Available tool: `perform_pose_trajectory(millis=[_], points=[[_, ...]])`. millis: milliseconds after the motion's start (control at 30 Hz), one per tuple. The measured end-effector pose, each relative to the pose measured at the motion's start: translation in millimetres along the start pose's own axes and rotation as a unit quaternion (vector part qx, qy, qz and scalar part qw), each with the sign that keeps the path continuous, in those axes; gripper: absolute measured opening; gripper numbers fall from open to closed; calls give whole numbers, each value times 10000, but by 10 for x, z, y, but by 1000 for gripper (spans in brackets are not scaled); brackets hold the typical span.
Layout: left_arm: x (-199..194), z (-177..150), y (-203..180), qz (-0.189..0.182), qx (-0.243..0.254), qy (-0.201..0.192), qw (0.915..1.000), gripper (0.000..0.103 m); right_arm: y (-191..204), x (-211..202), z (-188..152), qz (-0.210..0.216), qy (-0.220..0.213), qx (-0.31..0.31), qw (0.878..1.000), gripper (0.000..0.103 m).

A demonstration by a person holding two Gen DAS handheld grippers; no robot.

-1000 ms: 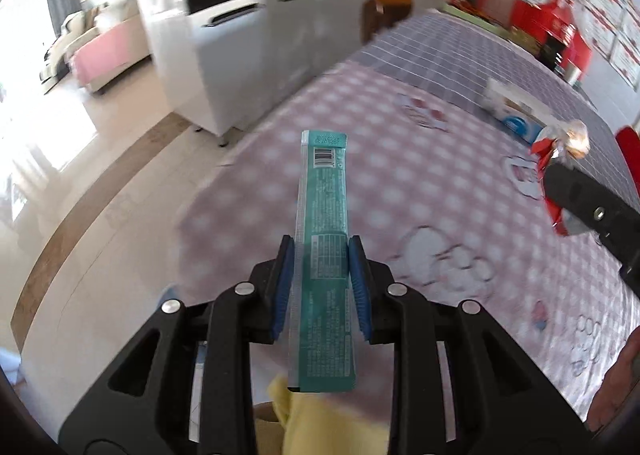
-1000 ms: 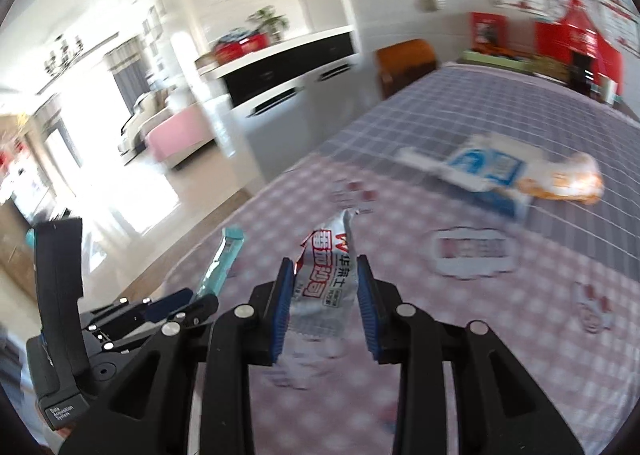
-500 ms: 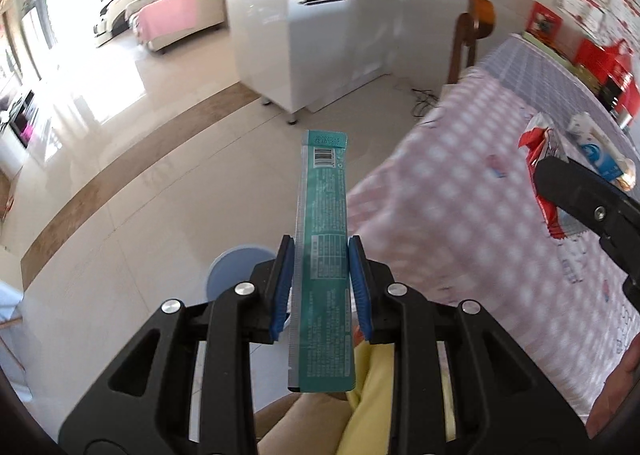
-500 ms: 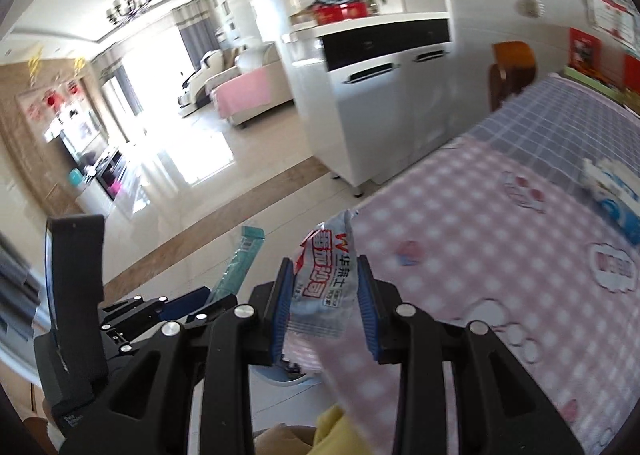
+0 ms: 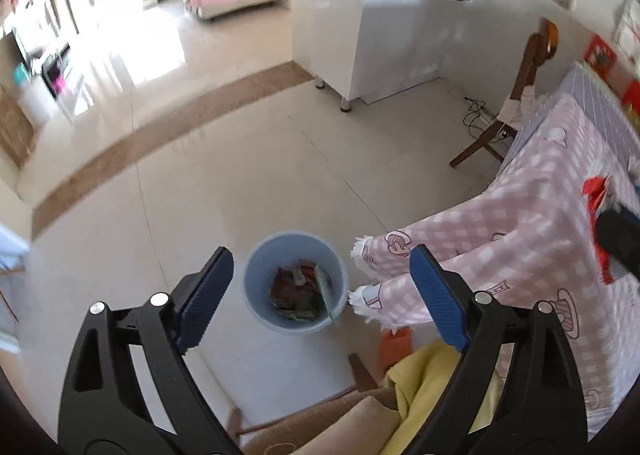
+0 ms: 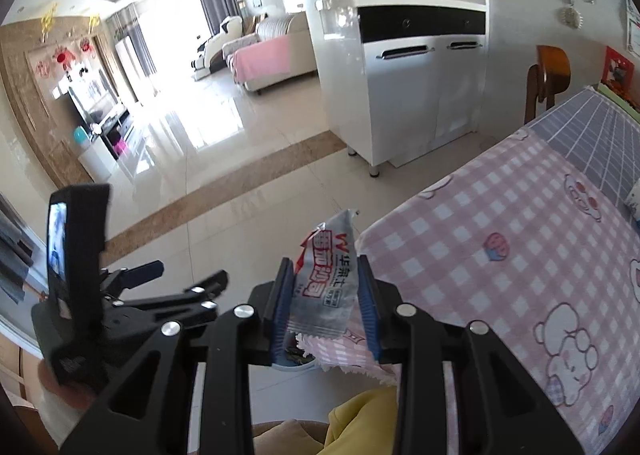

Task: Collect trash
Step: 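Open the left tool over the bin while the right tool releases the wrapper, then move both open tools back over the table toward the remaining trash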

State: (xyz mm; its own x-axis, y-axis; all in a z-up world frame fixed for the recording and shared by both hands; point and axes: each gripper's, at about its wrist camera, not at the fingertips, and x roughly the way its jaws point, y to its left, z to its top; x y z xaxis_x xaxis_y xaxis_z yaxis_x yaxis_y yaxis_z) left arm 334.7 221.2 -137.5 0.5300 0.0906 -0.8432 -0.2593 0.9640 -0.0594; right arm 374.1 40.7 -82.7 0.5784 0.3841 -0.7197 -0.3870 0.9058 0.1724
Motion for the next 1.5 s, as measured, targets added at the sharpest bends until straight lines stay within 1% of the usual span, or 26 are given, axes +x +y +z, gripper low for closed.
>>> perform_pose_trajectory(millis=[100,200,233,333,367,400,433,467,600,700,767,833,1067,1167,1267,1333,1433,1500], points=[[14,-51,206,169,-187,23,9997,88,94,171,-9,45,156,-71,9998,32],[5,-108,369,247,-347,58,9991,88,253,369,-20,91,343,-202,9992,32],[-4,-133,442,347,-414,90,9985,88,308,420,-26,109,391,-233,9989,32],[-63,-192,627,480,-590,47,9971,88,492,606,-16,311,550,-297,9976,33],[-86,-212,701,532,-659,41,9964,88,555,683,-9,429,594,-254,9970,36],[-96,-226,749,580,-701,31,9959,88,602,740,-6,488,648,-221,9965,55],[-119,-246,801,638,-746,16,9952,88,645,777,-4,499,688,-204,9962,67],[-131,-258,833,679,-788,7,9946,88,688,791,-14,508,653,-189,9964,75],[-153,-313,950,752,-860,11,9935,88,852,768,-77,494,603,-460,9959,75],[-163,-332,939,767,-889,28,9931,88,876,737,-119,511,618,-491,9956,75],[-175,-319,867,661,-834,1,9943,88,837,705,-106,543,593,-444,9958,75],[-198,-317,788,686,-715,-39,9951,88,795,643,-89,505,503,-413,9966,75],[-342,-298,398,456,-380,-232,9980,88,460,249,-84,350,165,-194,9991,75],[-426,-284,128,324,-149,-320,9989,88,215,78,-91,237,67,13,9997,75],[-494,-280,-107,286,70,-394,9988,88,20,-82,-120,115,-29,158,9998,75],[-541,-273,-309,128,210,-436,9987,88,-179,-217,-127,5,-105,298,9995,75],[-622,-259,-643,15,484,-542,9974,88,-484,-441,-163,-208,-254,498,9982,75],[-670,-241,-891,-190,677,-582,9958,88,-723,-614,-201,-403,-380,645,9964,75]])
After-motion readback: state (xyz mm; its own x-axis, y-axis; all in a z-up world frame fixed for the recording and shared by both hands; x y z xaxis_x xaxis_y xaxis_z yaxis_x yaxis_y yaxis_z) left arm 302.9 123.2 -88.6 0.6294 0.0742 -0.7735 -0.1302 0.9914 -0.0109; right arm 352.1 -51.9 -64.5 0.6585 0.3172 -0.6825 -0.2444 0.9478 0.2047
